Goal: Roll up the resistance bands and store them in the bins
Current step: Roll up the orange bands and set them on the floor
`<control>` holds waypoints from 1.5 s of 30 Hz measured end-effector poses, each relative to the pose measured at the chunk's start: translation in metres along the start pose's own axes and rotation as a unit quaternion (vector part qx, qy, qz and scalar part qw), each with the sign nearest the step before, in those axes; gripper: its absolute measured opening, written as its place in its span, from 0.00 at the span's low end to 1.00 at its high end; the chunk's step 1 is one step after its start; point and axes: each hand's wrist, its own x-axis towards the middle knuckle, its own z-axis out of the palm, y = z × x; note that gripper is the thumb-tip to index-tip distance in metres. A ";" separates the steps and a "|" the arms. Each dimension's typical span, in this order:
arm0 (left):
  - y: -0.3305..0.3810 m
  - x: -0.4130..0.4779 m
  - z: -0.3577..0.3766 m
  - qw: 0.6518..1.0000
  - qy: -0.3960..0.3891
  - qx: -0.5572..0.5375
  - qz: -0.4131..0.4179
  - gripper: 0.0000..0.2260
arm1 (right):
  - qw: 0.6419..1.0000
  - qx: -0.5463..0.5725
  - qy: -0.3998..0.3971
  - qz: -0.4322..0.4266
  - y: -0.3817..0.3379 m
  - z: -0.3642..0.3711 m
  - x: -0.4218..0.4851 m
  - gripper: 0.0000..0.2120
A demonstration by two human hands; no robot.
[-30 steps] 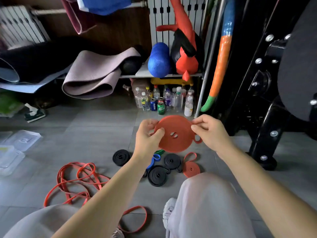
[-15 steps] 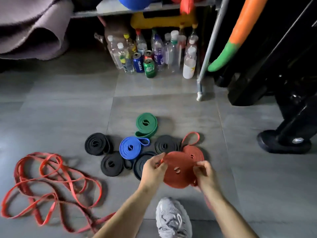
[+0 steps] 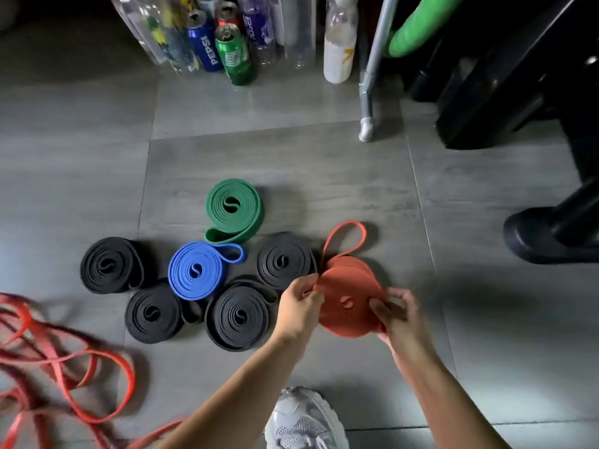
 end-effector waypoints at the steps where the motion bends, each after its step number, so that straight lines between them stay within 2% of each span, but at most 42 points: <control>1: 0.001 0.005 0.006 1.000 -0.014 0.008 0.009 0.26 | 1.000 0.007 0.006 0.003 -0.003 -0.004 0.007 0.11; 9: 0.021 0.063 0.052 0.988 -0.070 0.119 0.064 0.19 | 0.997 0.067 0.042 -0.013 -0.023 -0.034 0.063 0.13; 12: 0.024 0.077 0.056 0.979 -0.086 0.153 0.101 0.14 | 0.991 0.123 0.040 -0.015 -0.026 -0.041 0.077 0.14; 14: 0.030 0.085 0.056 0.971 -0.076 0.190 0.127 0.15 | 0.987 0.157 0.035 -0.017 -0.027 -0.044 0.083 0.15; 17: 0.032 0.105 0.056 0.918 -0.032 0.354 0.173 0.21 | 0.983 0.172 0.056 -0.016 -0.032 -0.047 0.093 0.13; 18: 0.032 0.109 0.055 0.905 -0.014 0.394 0.160 0.26 | 0.983 0.167 0.069 -0.015 -0.035 -0.048 0.097 0.12; 20: 0.032 0.113 0.057 0.904 -0.016 0.413 0.112 0.31 | 0.985 0.147 0.085 -0.017 -0.042 -0.050 0.105 0.12; 22: 0.033 0.113 0.063 0.902 -0.055 0.417 0.100 0.27 | 0.986 0.132 0.094 -0.025 -0.050 -0.050 0.112 0.12; 24: 0.031 0.109 0.069 0.866 -0.101 0.474 0.122 0.20 | 0.986 0.128 0.106 -0.033 -0.057 -0.048 0.119 0.12; 26: 0.026 0.105 0.071 0.815 -0.120 0.547 0.147 0.20 | 0.985 0.122 0.118 -0.039 -0.061 -0.045 0.124 0.15; 28: 0.021 0.103 0.072 0.779 -0.124 0.590 0.174 0.23 | 0.984 0.109 0.132 -0.045 -0.060 -0.042 0.130 0.19; 31: 0.018 0.101 0.072 0.753 -0.127 0.613 0.202 0.23 | 0.984 0.056 0.161 -0.046 -0.053 -0.038 0.135 0.19; 37: 0.018 0.099 0.070 0.743 -0.143 0.618 0.212 0.22 | 0.974 -0.030 0.212 -0.080 -0.042 -0.033 0.139 0.18; 45: 0.012 0.096 0.069 0.744 -0.163 0.611 0.215 0.26 | 0.968 -0.121 0.193 -0.104 -0.035 -0.047 0.131 0.18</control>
